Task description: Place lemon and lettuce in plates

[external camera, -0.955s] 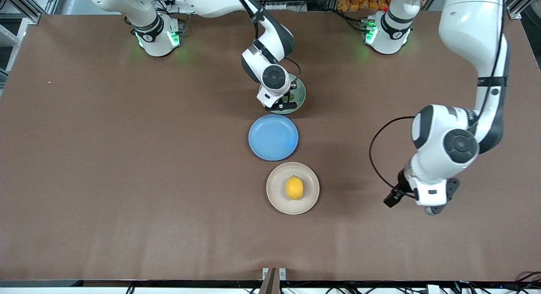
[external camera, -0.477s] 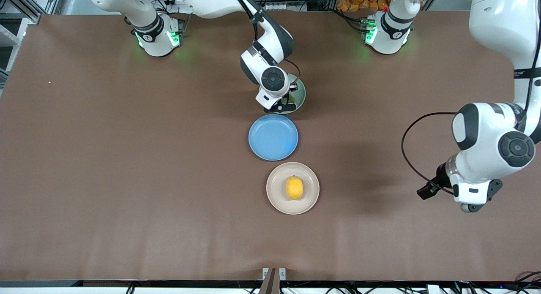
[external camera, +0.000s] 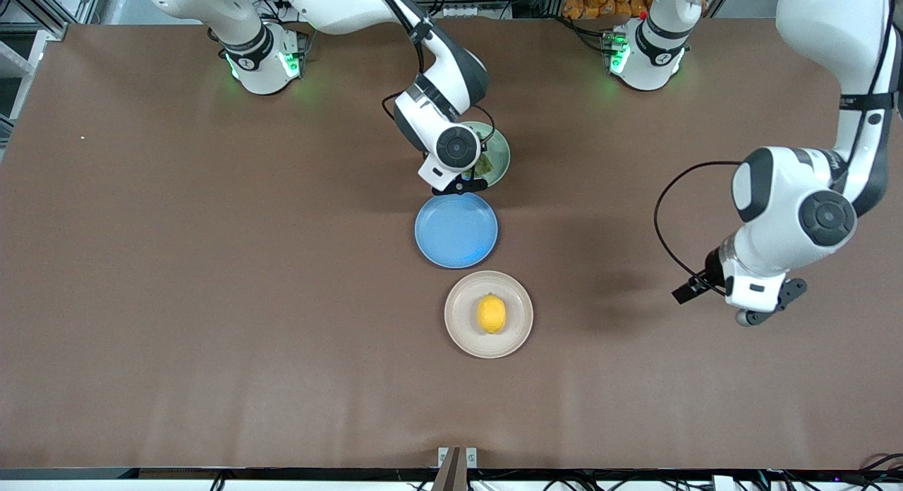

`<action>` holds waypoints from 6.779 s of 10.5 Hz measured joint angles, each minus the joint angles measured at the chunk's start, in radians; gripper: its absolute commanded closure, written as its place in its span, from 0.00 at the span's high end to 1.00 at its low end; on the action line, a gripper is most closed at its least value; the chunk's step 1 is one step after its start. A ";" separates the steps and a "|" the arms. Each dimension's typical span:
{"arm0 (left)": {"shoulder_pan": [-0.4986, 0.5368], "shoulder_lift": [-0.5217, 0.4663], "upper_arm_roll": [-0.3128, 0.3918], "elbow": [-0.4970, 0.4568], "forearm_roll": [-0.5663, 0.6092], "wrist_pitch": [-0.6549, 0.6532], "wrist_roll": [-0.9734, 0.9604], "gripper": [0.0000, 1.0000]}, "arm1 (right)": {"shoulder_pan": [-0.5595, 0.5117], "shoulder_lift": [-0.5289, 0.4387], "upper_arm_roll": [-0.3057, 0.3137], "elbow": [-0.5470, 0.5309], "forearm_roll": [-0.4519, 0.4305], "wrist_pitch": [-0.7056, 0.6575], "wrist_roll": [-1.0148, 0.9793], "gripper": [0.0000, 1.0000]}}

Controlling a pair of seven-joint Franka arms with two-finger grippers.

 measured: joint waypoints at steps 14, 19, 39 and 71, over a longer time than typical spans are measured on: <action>0.006 -0.316 -0.052 -0.436 0.001 0.146 0.134 1.00 | -0.476 -0.047 -0.013 0.215 -0.172 -0.440 -0.095 1.00; 0.046 -0.429 -0.051 -0.427 0.001 0.022 0.270 1.00 | -0.569 -0.047 -0.018 0.227 -0.343 -0.440 -0.185 1.00; 0.021 -0.329 -0.049 0.177 -0.008 -0.421 0.599 1.00 | -0.886 -0.357 0.065 0.269 -0.458 -0.473 -0.472 1.00; 0.035 -0.327 -0.035 0.331 0.006 -0.657 0.620 1.00 | -0.838 -0.554 -0.094 0.104 -0.396 -0.324 -0.476 1.00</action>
